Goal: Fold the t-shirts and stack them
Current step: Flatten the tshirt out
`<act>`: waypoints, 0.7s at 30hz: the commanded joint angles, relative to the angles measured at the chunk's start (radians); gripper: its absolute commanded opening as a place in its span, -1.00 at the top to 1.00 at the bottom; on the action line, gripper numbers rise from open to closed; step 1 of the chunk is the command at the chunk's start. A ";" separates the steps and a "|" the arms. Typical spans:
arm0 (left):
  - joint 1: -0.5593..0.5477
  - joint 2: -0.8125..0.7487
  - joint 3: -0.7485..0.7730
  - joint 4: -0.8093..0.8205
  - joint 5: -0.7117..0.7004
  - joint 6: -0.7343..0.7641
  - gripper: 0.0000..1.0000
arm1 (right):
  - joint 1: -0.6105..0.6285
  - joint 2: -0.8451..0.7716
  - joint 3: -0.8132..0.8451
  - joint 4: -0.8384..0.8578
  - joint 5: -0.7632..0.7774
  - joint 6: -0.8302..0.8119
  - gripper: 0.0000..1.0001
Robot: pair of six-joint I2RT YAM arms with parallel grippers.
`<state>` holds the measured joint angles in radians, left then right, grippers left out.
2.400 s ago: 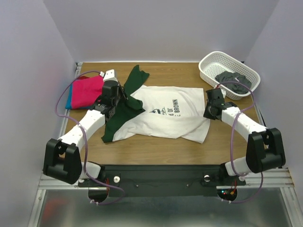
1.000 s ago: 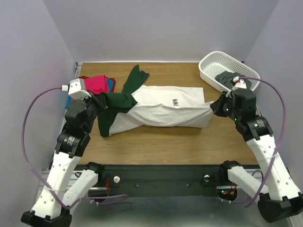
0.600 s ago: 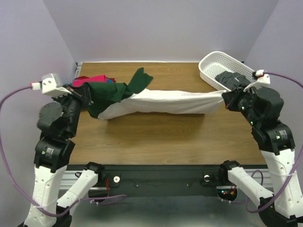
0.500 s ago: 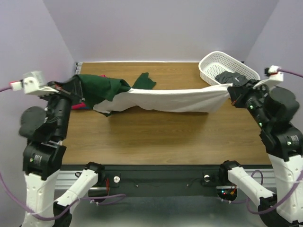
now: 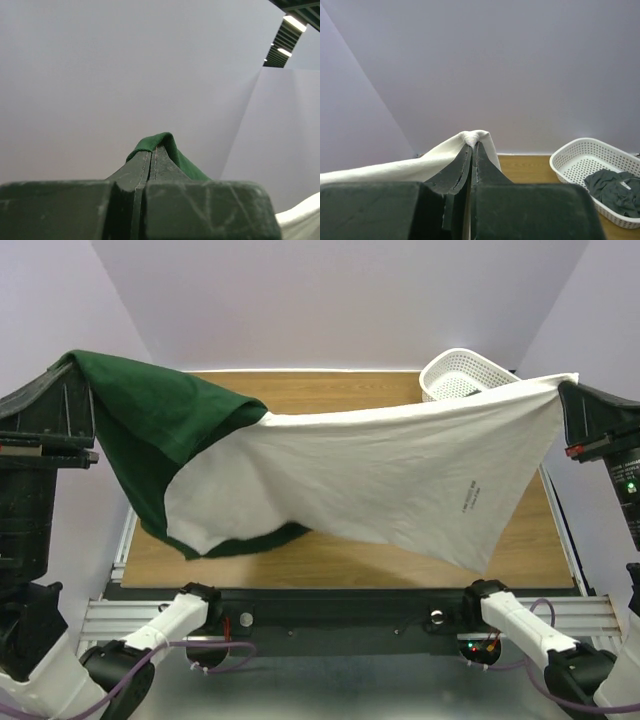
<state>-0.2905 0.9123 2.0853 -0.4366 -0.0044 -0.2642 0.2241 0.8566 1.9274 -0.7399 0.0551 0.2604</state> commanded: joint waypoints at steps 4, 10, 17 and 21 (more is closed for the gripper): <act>0.005 0.166 0.081 0.056 0.130 0.016 1.00 | 0.008 0.100 0.064 0.051 0.074 -0.046 0.99; 0.005 0.293 0.039 0.113 0.089 0.040 1.00 | 0.008 0.200 -0.048 0.119 0.141 -0.085 0.99; 0.007 0.456 0.033 0.185 0.012 0.109 1.00 | 0.008 0.321 -0.195 0.273 0.178 -0.118 0.99; 0.007 0.575 0.122 0.191 -0.016 0.151 1.00 | 0.008 0.421 -0.139 0.297 0.186 -0.142 0.99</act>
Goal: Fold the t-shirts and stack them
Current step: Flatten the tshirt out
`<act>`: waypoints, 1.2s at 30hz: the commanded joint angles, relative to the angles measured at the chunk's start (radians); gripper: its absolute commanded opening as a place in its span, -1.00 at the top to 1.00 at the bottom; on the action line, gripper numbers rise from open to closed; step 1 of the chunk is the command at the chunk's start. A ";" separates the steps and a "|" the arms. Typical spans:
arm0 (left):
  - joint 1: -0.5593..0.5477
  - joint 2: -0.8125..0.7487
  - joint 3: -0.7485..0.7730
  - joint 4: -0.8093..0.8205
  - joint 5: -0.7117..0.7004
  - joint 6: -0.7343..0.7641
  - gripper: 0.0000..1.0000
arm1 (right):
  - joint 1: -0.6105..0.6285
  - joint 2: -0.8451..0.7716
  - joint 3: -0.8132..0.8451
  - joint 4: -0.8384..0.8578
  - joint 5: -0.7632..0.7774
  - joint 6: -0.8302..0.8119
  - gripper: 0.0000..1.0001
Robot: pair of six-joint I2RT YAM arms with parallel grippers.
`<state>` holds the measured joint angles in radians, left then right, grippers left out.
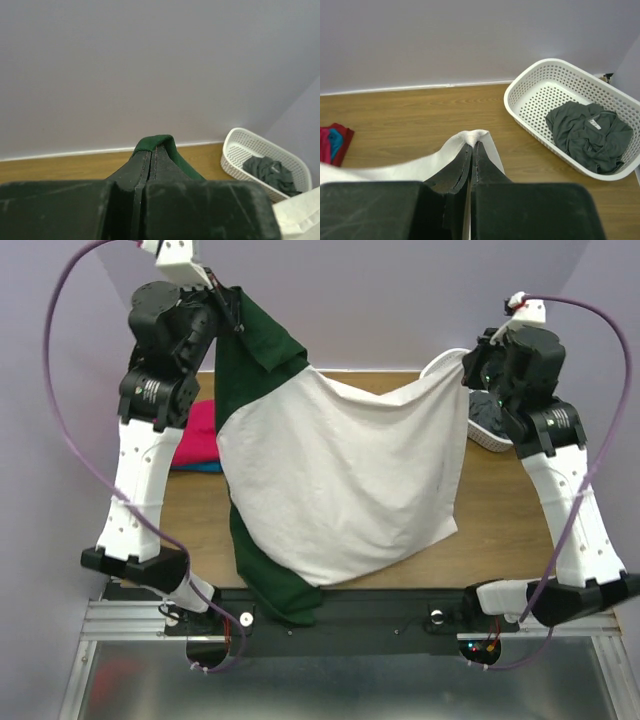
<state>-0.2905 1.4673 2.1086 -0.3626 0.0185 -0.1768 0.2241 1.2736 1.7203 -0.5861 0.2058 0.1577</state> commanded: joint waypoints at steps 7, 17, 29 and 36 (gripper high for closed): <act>0.007 0.007 0.134 0.198 0.015 0.126 1.00 | 0.008 0.058 0.160 0.167 0.003 -0.056 0.99; 0.007 -0.214 -0.015 0.231 0.124 0.112 1.00 | 0.008 -0.149 0.044 0.178 0.014 -0.064 0.99; 0.007 -0.464 0.027 0.203 0.271 -0.035 1.00 | 0.008 -0.384 0.130 0.123 -0.009 -0.043 0.99; 0.008 -0.452 0.157 0.195 0.305 -0.111 1.00 | 0.008 -0.402 0.235 0.078 -0.019 -0.024 0.99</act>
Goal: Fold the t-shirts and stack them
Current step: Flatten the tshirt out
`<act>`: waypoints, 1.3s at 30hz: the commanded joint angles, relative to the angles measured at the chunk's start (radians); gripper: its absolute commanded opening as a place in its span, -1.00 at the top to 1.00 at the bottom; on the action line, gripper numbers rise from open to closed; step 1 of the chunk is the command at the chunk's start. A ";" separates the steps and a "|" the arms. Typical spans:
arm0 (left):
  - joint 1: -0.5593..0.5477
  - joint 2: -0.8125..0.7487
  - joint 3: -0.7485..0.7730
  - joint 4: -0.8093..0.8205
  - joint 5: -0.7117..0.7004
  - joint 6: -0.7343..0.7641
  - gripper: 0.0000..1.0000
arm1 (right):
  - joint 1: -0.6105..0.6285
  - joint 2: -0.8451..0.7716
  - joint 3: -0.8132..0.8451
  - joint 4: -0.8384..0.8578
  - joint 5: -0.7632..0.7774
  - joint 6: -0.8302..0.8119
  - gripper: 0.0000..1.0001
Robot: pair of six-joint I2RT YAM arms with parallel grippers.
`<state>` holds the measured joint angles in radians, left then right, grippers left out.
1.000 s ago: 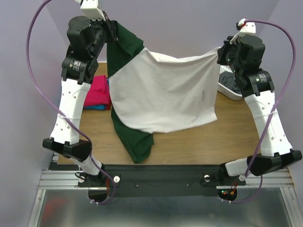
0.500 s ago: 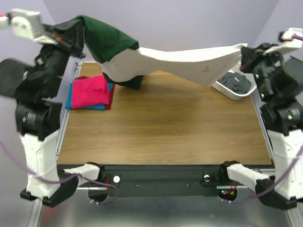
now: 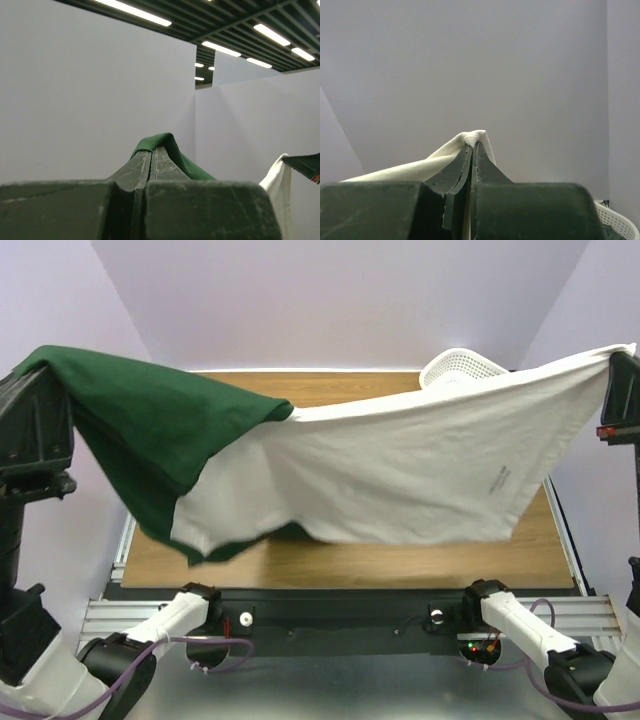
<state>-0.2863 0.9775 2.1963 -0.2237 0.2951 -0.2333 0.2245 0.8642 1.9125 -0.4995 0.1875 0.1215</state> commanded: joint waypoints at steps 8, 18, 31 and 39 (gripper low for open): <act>0.003 0.170 0.173 0.090 0.073 -0.126 1.00 | 0.007 0.050 0.103 -0.011 0.082 -0.016 0.99; 0.003 0.318 0.016 0.112 -0.017 -0.058 1.00 | 0.007 0.087 -0.125 0.018 0.220 -0.014 0.99; 0.101 0.672 -0.449 0.219 -0.071 -0.015 1.00 | -0.013 0.356 -0.740 0.361 0.326 0.056 0.99; 0.137 0.989 -0.365 0.267 -0.045 -0.029 1.00 | -0.096 0.836 -0.679 0.584 0.196 0.099 0.99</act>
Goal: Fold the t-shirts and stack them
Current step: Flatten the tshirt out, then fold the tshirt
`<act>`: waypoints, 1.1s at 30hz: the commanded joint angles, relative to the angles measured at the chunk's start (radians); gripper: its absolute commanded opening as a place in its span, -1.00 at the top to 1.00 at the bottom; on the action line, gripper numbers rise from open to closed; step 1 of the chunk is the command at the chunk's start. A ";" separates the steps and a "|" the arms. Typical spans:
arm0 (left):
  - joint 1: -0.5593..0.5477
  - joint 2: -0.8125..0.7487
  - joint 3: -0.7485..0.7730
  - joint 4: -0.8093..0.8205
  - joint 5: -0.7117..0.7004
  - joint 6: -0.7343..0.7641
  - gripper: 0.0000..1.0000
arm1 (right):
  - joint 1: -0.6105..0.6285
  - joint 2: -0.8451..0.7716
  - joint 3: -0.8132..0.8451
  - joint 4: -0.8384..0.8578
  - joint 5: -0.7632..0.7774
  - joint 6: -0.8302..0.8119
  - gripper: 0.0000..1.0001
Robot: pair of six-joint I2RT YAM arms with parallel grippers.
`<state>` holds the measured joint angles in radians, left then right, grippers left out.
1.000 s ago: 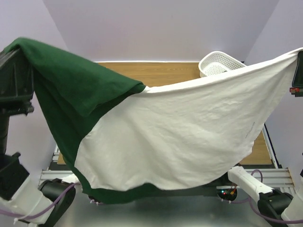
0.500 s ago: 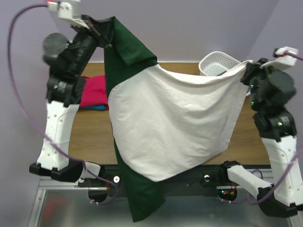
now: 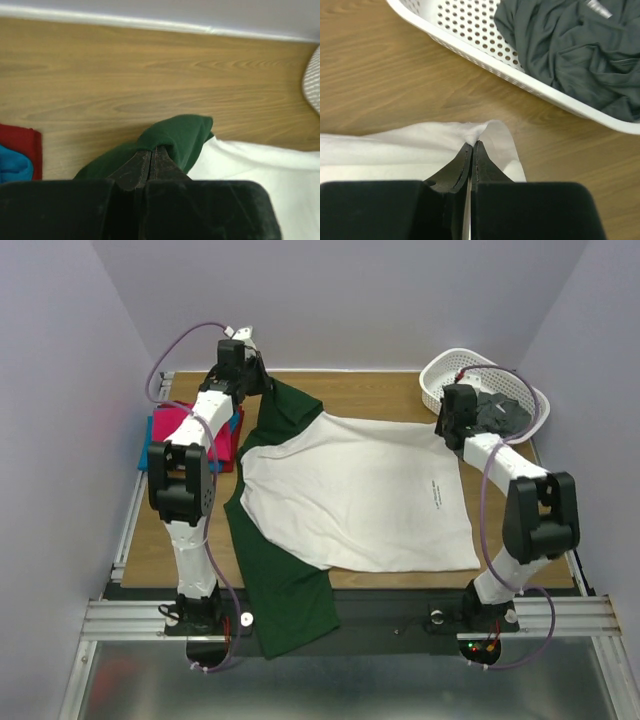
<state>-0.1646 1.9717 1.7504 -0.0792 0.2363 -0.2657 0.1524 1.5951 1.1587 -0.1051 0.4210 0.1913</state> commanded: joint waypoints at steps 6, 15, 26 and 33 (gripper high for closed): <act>0.039 0.036 0.041 0.193 0.061 -0.039 1.00 | -0.033 0.242 0.140 0.203 -0.062 0.030 0.99; 0.100 -0.034 -0.185 0.315 0.195 -0.184 1.00 | -0.045 0.285 0.139 0.205 -0.033 -0.021 0.99; 0.103 -0.322 -0.584 0.427 0.158 -0.231 1.00 | -0.065 0.226 0.038 0.206 0.013 -0.039 0.99; 0.117 -0.482 -0.756 0.427 0.159 -0.248 1.00 | -0.070 0.167 -0.051 0.208 0.028 -0.052 0.99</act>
<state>-0.0578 1.5776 1.0534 0.3004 0.3916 -0.5014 0.0906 1.8442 1.1378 0.0528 0.4072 0.1539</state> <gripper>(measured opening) 0.037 0.022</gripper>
